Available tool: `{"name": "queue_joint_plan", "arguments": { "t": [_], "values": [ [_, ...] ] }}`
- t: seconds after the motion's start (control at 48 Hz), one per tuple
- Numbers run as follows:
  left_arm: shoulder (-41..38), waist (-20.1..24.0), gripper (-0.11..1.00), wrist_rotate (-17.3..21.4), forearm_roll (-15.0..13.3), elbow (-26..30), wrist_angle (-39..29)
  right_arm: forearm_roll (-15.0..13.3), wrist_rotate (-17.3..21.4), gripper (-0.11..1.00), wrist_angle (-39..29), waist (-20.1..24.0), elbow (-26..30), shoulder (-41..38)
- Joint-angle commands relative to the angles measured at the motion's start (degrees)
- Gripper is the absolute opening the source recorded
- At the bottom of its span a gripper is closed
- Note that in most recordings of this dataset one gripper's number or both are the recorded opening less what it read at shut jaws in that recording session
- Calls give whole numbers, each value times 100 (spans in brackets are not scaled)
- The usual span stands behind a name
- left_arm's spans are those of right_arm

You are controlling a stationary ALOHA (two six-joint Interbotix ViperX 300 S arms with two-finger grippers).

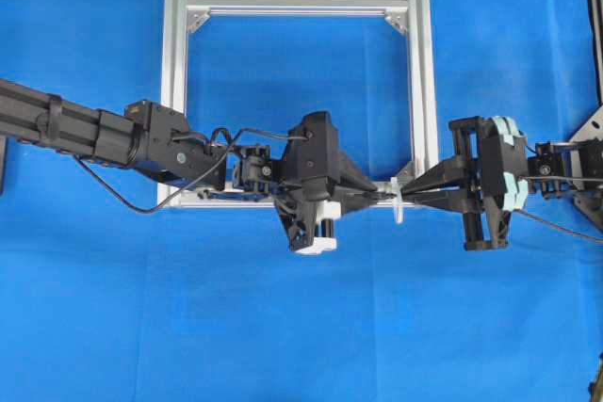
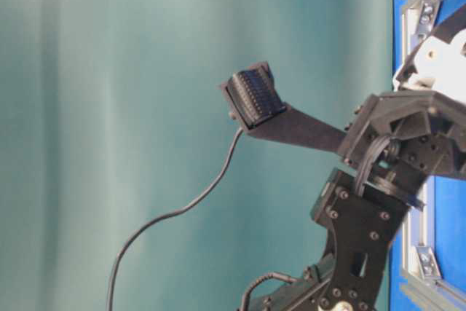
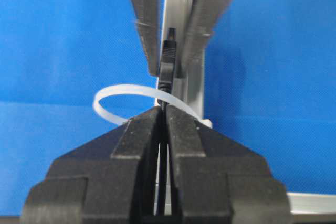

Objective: Insert the wire through the string loop located on the right side.
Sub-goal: 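Move the left gripper right and grasp the plug emerging from the loop, then open the right gripper to release the cable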

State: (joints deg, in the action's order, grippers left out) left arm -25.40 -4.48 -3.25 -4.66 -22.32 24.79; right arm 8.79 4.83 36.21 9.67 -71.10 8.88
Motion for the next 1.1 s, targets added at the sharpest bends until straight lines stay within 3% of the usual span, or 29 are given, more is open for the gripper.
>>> {"name": "queue_joint_plan", "arguments": {
  "t": [0.0, 0.375, 0.499, 0.604, 0.77, 0.853, 1.082],
  "values": [
    [132, 18, 7, 35, 18, 105, 26, 9, 0, -2, 0, 0, 114, 44],
    [149, 18, 8, 114, 9, 62, 26, 9, 0, -2, -167, 0, 105, 53],
    [158, 0, 8, 105, 9, 62, 18, 9, 0, 4, -299, 0, 114, 53],
    [158, 0, 8, 105, 9, 62, 26, 9, 9, 22, -343, 9, 105, 88],
    [158, -9, 8, 105, 9, 62, 26, 9, 9, 73, -343, 0, 79, 149],
    [158, -9, 8, 105, 18, 62, 26, 9, 0, 93, -352, 0, 88, 149],
    [185, -9, 8, 114, 9, 44, 26, 9, 0, 94, -352, 0, 97, 149]
  ]
}}
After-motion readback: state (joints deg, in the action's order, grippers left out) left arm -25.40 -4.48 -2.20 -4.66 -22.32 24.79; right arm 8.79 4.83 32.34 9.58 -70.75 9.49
